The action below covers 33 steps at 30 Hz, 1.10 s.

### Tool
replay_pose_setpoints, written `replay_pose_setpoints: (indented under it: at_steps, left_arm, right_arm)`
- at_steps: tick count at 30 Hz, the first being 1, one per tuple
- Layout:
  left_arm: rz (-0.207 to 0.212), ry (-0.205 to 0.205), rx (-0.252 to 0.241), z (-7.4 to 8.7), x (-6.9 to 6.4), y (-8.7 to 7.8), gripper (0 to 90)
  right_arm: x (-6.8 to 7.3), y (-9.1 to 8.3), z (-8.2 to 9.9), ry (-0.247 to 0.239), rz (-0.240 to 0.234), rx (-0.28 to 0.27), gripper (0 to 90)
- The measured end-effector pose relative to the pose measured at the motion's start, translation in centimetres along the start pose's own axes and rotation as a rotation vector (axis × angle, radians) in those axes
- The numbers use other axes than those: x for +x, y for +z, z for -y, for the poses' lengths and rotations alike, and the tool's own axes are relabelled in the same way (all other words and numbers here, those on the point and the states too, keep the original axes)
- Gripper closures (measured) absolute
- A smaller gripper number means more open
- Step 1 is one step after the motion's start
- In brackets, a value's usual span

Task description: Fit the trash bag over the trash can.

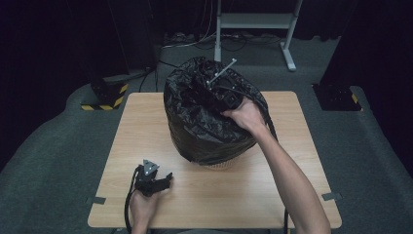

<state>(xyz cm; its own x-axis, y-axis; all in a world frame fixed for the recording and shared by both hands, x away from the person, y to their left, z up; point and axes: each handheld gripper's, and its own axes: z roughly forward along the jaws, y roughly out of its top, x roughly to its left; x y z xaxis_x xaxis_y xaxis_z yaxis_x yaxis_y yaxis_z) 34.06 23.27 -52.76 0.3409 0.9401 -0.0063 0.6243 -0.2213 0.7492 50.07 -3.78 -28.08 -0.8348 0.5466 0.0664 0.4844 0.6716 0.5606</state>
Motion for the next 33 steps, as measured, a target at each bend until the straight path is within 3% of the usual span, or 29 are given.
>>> replay_pose_setpoints:
  at_steps: [7, 18, 28, 33]
  left_arm:
    - [0.004, 0.007, 0.000, 0.0, 0.0, 0.0, 27.2]
    - [0.004, 0.008, 0.000, 0.0, 0.0, 0.0, 27.2]
    - [0.004, 0.007, 0.001, 0.0, 0.0, 0.0, 27.3]
    - [0.005, 0.007, 0.001, 0.0, 0.0, 0.0, 27.3]
  right_arm:
    - [0.0, 0.0, 0.1, 0.004, -0.003, -0.002, 80.4]
    - [0.1, -0.1, 0.0, 0.009, 0.039, -0.034, 54.3]
    - [0.3, -0.6, -0.7, 0.001, 0.052, -0.091, 53.5]
    - [0.4, -0.2, -1.2, 0.000, 0.058, -0.089, 60.1]
